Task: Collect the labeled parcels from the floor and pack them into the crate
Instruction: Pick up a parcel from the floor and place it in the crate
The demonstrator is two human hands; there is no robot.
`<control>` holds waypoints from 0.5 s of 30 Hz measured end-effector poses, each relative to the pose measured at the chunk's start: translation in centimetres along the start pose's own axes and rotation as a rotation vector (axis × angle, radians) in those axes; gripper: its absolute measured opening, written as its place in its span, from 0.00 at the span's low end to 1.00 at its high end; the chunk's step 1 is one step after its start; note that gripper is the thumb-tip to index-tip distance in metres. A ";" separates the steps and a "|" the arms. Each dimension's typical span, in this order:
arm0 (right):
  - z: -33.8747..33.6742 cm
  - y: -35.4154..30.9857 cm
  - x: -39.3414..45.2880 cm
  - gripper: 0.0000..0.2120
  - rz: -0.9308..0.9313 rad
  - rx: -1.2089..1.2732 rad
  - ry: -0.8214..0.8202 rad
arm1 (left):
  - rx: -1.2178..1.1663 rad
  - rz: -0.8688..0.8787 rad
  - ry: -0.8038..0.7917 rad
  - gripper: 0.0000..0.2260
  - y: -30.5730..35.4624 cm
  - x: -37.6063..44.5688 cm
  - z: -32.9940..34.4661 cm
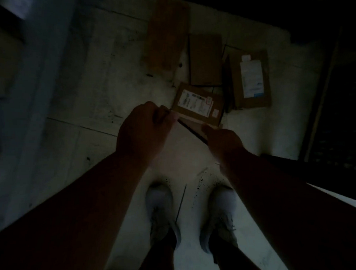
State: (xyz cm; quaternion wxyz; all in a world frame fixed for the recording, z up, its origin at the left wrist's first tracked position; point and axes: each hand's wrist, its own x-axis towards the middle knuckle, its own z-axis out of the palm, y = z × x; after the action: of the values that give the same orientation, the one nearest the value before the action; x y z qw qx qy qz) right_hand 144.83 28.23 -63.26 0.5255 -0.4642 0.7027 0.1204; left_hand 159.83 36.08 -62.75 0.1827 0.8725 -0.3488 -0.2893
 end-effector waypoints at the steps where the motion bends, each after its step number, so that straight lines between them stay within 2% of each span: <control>1: -0.4 -0.8 -2.0 0.28 -0.081 -0.101 -0.038 | 0.009 0.030 0.017 0.21 0.6 -0.6 -2.2; 4: -0.7 -3.0 -9.0 0.27 -0.309 -0.234 -0.284 | 0.078 -0.027 -0.044 0.24 2.5 -2.8 -8.9; 5: -0.7 -3.8 -11.1 0.29 -0.401 -0.264 -0.311 | 0.074 -0.054 -0.064 0.25 2.9 -3.2 -10.6; 8: -0.6 -5.4 -14.8 0.29 -0.552 -0.323 -0.233 | 0.051 -0.121 0.008 0.29 3.6 -4.9 -15.0; 11: -1.5 -6.0 -17.5 0.28 -0.647 -0.280 -0.134 | 0.039 -0.220 0.090 0.28 4.4 -8.5 -18.6; 14: -2.1 -5.5 -20.5 0.29 -0.658 -0.217 -0.057 | -0.023 -0.263 0.344 0.18 4.2 -15.1 -20.4; 15: -2.2 -5.1 -21.6 0.30 -0.630 -0.193 -0.059 | -0.124 -0.313 0.419 0.20 4.7 -17.9 -20.5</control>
State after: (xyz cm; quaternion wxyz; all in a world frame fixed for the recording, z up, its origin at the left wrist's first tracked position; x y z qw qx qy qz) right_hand 147.83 35.41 -42.34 0.5108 -0.7026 0.4945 0.0314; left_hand 159.92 48.06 -37.85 0.2572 0.9438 -0.1457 -0.1481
